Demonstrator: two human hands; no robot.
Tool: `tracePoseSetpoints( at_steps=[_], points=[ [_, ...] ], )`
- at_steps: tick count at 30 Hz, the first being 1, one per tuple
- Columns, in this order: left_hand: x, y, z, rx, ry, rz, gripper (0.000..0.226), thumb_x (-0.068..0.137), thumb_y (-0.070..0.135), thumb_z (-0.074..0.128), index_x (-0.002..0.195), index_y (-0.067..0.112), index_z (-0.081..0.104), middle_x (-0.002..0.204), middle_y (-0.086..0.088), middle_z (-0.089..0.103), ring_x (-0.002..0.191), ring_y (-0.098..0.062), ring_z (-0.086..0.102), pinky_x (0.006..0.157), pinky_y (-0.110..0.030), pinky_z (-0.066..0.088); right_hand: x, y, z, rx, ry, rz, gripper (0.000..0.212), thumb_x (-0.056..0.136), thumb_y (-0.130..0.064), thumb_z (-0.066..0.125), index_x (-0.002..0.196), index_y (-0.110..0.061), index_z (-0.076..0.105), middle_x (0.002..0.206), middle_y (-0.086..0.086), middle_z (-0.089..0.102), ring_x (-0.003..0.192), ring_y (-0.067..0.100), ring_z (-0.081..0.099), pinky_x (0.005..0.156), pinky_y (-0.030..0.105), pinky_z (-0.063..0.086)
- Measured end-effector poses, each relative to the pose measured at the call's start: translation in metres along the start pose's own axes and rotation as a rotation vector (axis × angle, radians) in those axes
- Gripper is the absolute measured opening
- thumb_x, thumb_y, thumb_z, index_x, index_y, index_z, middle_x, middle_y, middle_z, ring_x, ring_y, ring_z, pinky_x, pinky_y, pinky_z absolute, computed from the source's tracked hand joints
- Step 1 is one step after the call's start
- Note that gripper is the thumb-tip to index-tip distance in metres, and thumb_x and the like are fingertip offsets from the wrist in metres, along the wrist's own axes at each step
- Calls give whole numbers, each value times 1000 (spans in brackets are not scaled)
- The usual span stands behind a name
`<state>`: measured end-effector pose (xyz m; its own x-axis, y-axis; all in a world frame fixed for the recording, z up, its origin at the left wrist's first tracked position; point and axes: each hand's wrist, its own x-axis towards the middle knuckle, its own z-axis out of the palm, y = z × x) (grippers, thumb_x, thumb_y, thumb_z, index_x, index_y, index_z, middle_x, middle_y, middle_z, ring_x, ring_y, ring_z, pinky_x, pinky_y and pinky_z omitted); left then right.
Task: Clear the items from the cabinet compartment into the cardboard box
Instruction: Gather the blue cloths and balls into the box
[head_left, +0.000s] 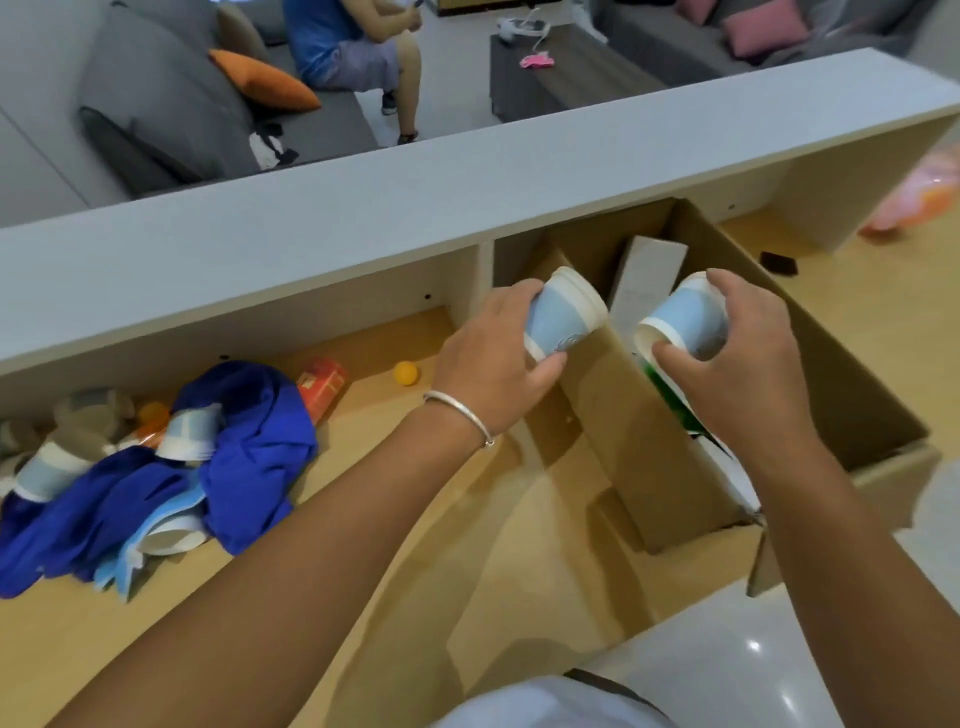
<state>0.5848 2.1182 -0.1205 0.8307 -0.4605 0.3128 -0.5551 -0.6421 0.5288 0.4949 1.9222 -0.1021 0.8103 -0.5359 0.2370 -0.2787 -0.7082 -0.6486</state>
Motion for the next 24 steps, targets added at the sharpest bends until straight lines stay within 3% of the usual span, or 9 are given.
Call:
tracePoseSetpoints(
  at_steps=[5,7,10,14,17,19,21,24],
  points=[
    [37,56,38,-51,-35,75,69,82,46,67,140,27,34,131,5,48,103,-13,55,78,-24,48,6,44,-36,-103,-17,89,81,80,-30,77,147,-26,32,141,4,40,124,22,45,93,30,36],
    [44,71,54,-74,-82,60,75,82,44,68,144,27,29,138,4,44,108,-17,55,83,-31,53,6,57,-42,-117,-30,105,82,79,-30,77,147,-25,32,141,5,41,128,22,42,98,33,37],
    [35,72,68,-79,-120,21,78,83,43,68,147,28,25,145,5,38,117,-15,52,87,-27,49,7,61,-47,-82,-23,133,78,81,-31,75,146,-26,33,141,3,41,128,20,43,102,38,40],
    [-11,21,57,-30,-123,-95,72,86,42,65,146,28,28,146,7,38,125,-11,46,94,-26,44,0,41,-38,13,-27,70,68,86,-32,69,145,-29,35,143,-3,39,124,6,40,98,24,34],
    [-56,-37,30,44,-117,-242,71,86,43,63,146,28,28,143,5,40,123,-15,48,92,-35,49,-13,9,-15,97,-91,-18,63,87,-32,68,142,-32,38,141,-8,41,115,-5,34,89,11,30],
    [-89,-74,8,71,-101,-334,70,86,42,63,146,27,28,142,3,40,122,-16,48,92,-37,49,-29,-16,7,162,-161,-73,60,86,-33,67,140,-32,41,136,-10,45,116,0,42,95,22,42],
    [-123,-112,-15,87,-73,-401,70,87,40,63,146,24,29,143,2,39,126,-16,44,95,-34,46,-50,-42,35,171,-229,-113,61,85,-34,68,140,-32,42,134,-12,47,120,7,47,100,38,45],
    [-167,-167,-47,119,-46,-453,71,86,37,64,146,22,29,140,1,40,126,-17,43,89,-34,45,-82,-79,87,119,-354,-107,64,84,-35,69,141,-31,42,138,-11,46,121,6,45,101,36,43]
  ],
)
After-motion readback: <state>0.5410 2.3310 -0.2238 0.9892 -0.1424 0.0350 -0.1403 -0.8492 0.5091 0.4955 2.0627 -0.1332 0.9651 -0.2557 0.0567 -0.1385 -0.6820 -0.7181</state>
